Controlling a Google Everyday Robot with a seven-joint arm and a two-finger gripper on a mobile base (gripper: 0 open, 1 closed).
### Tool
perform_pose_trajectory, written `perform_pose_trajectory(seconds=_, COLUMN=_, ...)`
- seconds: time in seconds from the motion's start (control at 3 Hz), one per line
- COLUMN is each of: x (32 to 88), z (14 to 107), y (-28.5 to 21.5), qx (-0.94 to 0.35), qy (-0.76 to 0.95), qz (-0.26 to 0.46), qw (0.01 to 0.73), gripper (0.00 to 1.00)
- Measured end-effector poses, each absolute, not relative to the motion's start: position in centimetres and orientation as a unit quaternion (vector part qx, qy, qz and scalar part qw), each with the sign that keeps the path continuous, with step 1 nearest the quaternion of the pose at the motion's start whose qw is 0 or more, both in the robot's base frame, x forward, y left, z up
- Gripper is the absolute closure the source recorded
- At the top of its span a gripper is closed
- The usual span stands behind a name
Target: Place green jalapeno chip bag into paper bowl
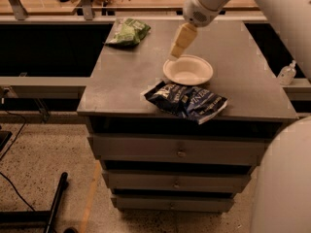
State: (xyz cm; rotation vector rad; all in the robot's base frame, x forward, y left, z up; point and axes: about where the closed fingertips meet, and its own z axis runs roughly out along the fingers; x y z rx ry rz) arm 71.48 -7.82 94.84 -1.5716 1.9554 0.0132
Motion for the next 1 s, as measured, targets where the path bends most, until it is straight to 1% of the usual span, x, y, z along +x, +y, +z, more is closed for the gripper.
perform_pose_trajectory(seconds=0.33, x=76.2, z=94.9, y=-3.6, qx=-0.559, qy=0.737, qz=0.039, qw=0.377, gripper=0.00)
perform_pose_trajectory(seconds=0.67, x=81.4, z=94.0, y=0.5, qx=-0.502, qy=0.743, qz=0.057, qw=0.439, gripper=0.00)
perform_pose_trajectory(seconds=1.0, x=83.4, z=92.8, y=1.8, qx=-0.466, qy=0.752, qz=0.067, qw=0.461, gripper=0.00)
